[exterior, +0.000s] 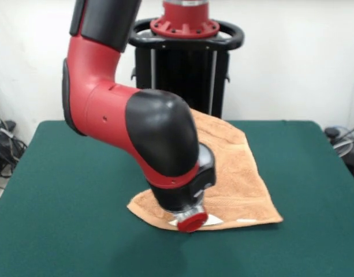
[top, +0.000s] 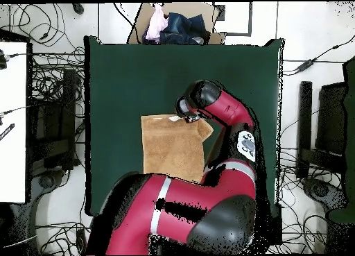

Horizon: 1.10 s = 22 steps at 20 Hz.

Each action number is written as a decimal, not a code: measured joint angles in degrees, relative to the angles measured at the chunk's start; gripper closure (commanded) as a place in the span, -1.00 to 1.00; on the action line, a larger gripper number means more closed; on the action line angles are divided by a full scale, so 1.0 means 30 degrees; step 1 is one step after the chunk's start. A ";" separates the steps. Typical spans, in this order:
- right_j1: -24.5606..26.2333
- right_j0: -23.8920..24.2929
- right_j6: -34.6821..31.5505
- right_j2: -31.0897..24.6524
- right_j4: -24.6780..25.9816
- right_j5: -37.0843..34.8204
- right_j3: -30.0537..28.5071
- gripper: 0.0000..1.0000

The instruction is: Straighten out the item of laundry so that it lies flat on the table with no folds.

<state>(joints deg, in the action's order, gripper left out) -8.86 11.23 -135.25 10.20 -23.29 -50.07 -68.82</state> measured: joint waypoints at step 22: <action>0.1514 -0.1405 -0.0079 0.0320 -0.0184 -0.5325 0.3722 1.00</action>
<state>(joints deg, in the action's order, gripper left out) -4.32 7.01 -135.49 11.16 -23.85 -66.04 -57.65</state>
